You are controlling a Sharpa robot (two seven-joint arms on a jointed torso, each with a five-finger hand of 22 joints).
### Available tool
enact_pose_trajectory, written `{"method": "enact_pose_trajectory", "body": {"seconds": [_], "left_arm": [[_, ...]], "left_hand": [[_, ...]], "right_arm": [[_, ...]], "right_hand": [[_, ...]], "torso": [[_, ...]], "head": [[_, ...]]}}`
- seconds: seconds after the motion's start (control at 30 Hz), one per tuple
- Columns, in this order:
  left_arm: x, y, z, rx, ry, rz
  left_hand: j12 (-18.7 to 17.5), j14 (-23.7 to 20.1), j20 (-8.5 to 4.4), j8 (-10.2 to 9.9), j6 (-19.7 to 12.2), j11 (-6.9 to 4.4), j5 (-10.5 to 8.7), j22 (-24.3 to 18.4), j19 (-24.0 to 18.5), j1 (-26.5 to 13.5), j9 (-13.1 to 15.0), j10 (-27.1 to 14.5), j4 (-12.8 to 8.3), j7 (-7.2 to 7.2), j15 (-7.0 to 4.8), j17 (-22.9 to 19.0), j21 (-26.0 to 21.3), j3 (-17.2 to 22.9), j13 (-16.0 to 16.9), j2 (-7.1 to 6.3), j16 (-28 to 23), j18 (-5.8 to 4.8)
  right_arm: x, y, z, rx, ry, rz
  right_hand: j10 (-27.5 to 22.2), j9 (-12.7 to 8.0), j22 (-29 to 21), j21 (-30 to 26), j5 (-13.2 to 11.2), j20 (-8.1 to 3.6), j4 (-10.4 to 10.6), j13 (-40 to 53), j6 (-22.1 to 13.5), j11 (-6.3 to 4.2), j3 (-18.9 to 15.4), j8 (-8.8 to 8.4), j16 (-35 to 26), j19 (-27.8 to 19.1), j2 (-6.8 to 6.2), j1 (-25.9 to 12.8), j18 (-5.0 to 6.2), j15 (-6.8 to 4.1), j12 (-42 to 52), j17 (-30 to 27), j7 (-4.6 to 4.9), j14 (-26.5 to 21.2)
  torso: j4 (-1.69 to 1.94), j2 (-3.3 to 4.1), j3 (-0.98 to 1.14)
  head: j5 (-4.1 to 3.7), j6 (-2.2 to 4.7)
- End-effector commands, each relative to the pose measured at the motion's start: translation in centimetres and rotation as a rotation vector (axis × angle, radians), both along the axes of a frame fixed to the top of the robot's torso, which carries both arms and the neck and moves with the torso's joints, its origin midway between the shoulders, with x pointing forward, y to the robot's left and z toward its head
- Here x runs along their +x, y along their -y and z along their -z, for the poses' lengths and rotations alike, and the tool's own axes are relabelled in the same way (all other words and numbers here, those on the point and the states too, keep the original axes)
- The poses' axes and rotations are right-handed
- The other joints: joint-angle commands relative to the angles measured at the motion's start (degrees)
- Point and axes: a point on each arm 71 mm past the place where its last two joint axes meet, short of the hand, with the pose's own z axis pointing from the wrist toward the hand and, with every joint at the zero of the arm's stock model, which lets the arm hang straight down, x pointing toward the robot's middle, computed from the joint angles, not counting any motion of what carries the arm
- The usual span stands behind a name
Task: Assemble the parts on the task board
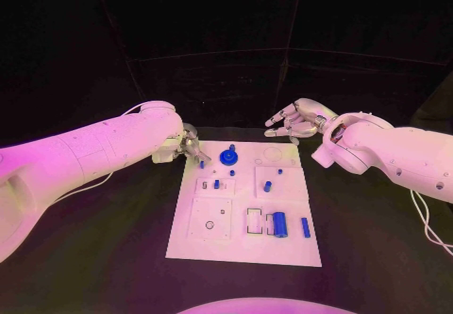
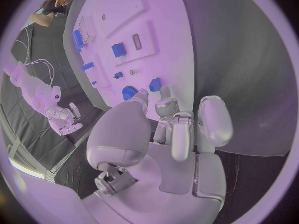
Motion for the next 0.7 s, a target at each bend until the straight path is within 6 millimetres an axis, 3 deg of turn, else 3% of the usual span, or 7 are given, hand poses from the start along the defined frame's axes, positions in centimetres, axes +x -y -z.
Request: {"method": "enact_pose_trajectory", "body": {"seconds": [0.03, 0.4, 0.7], "left_arm": [[0.03, 0.27, -0.09, -0.009, 0.002, 0.021], [-0.03, 0.63, -0.01, -0.014, -0.008, 0.032], [-0.10, 0.64, 0.07, -0.008, -0.021, 0.037]], "left_hand": [[0.3, 6.1, -0.11, -0.3, 0.5, 0.16, -0.05, 0.0, 0.4, 0.6, -0.1, 0.3, -0.1, 0.07, 0.26, 15.1, 0.3, -0.2, 0.0, 0.24, 0.2, -0.02], [0.3, 6.1, -0.11, -0.5, 0.7, 0.15, -0.05, 0.2, 0.5, 3.6, -0.7, 0.3, -1.6, 0.07, 0.26, 15.1, 0.4, 0.7, -0.2, 1.65, 0.2, -0.06], [0.3, 6.1, -0.11, -0.5, 0.8, 0.14, -0.06, 0.3, 0.5, 4.3, -0.9, 0.2, -2.1, 0.05, 0.26, 15.1, 0.4, 1.0, -0.3, 1.91, 0.2, -0.07]], "right_arm": [[0.00, -0.15, -0.10, -0.003, -0.001, -0.009], [0.02, -0.21, -0.09, -0.003, -0.001, -0.010], [0.03, -0.18, -0.09, -0.004, -0.001, -0.009]], "right_hand": [[0.2, 0.1, 0.0, -0.2, 0.2, 0.02, 0.1, -0.1, -0.2, -0.07, -0.3, 0.30, -0.1, 0.4, 0.37, -0.1, 0.98, -0.15, -0.1, 0.1, -0.22, 2.1], [0.2, 0.1, 0.0, -0.2, 0.2, 0.02, 0.1, -0.1, -0.2, -0.07, -0.3, 0.30, -0.1, 0.4, 0.37, -0.1, 0.98, -0.15, -0.1, 0.1, -0.22, 2.1], [0.2, 0.1, -0.1, -0.2, 0.0, 0.01, 0.2, -0.1, -0.2, -0.06, -0.3, 0.30, -0.1, 0.4, 0.56, -0.1, 0.98, -0.15, -0.1, 0.0, -0.22, 2.1]], "torso": [[-0.01, 0.01, 0.00], [-0.02, 0.01, 0.00], [0.02, -0.01, 0.00]], "head": [[-0.12, 0.02], [-0.11, -0.12], [-0.14, -0.16]]}}
